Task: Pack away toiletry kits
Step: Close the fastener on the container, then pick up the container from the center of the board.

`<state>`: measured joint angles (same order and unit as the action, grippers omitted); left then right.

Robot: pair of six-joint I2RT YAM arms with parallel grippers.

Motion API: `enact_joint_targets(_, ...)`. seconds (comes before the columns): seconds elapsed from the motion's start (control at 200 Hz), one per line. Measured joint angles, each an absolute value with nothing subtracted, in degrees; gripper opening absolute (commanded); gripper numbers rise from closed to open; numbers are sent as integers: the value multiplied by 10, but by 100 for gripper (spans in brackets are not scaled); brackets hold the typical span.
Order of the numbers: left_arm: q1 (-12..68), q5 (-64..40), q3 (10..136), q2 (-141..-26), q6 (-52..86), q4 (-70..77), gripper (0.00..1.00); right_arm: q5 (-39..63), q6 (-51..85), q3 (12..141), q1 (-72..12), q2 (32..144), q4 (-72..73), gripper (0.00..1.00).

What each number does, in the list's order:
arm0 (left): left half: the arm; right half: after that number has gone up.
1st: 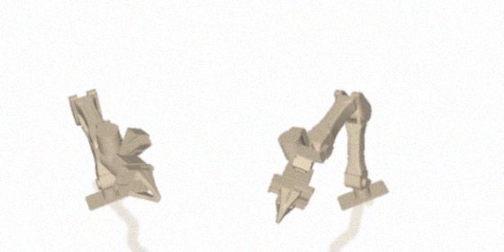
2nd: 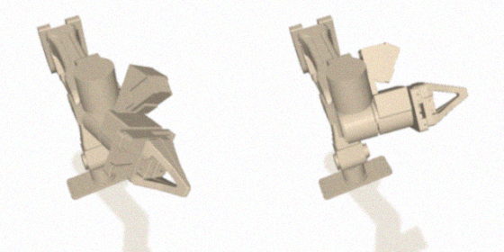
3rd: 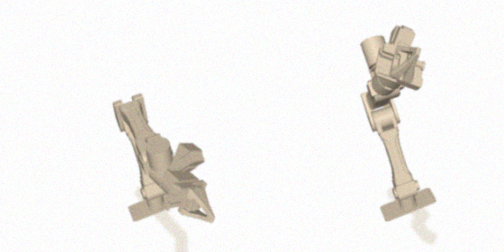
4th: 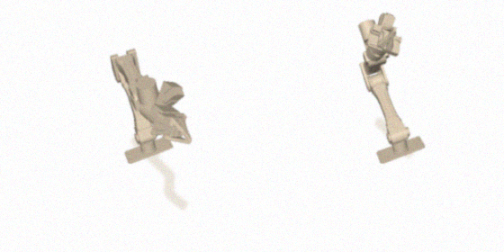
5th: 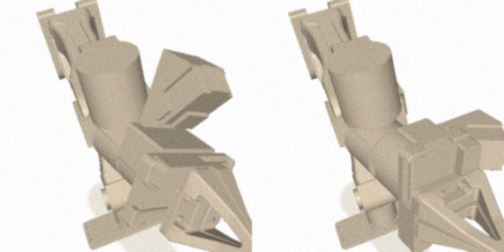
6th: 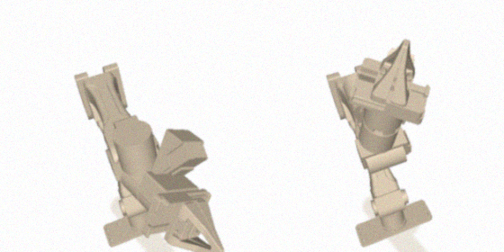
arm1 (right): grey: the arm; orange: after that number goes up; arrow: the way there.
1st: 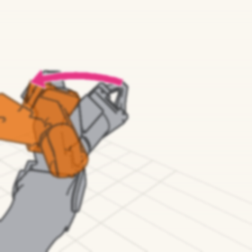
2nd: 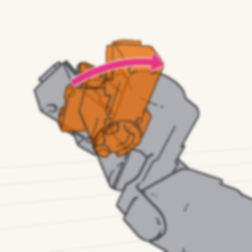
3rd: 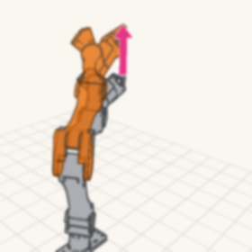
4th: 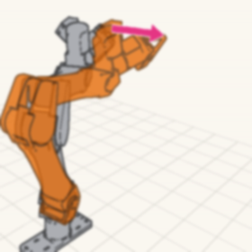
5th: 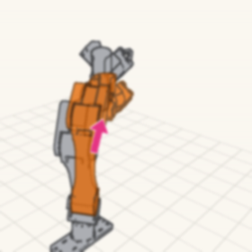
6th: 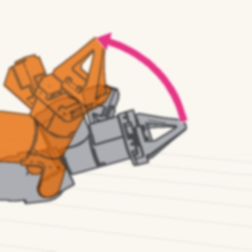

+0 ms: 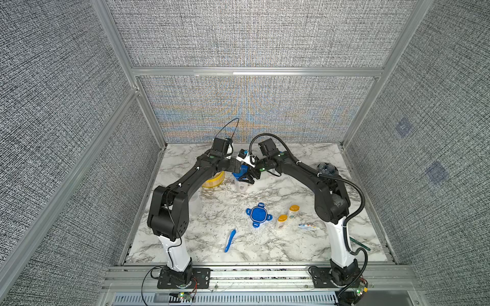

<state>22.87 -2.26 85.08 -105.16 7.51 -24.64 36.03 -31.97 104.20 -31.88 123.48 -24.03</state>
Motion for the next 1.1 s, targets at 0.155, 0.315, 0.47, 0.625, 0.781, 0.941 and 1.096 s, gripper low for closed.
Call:
enact_joint_targets(0.155, 231, -29, 880, -1061, 64, -284, 98, 338, -303, 973, -320, 1147, -238, 99)
enact_joint_targets(0.315, 230, -21, 886, -1040, 59, -324, 99, 305, -260, 825, -313, 987, -181, 99)
enact_joint_targets(0.47, 230, -35, 871, -986, 64, -328, 99, 248, -155, 735, -289, 893, -174, 84)
enact_joint_targets(0.625, 231, -45, 786, -872, 104, -323, 92, 239, -25, 664, -278, 823, -176, 75)
enact_joint_targets(0.781, 230, 18, 669, -707, 148, -342, 89, 239, 55, 604, -277, 764, -192, 75)
enact_joint_targets(0.941, 223, 109, 651, -634, 173, -436, 80, 238, 79, 588, -274, 745, -233, 71)
enact_joint_targets(1.096, 196, 159, 666, -663, 183, -529, 73, 246, 84, 585, -263, 752, -265, 67)
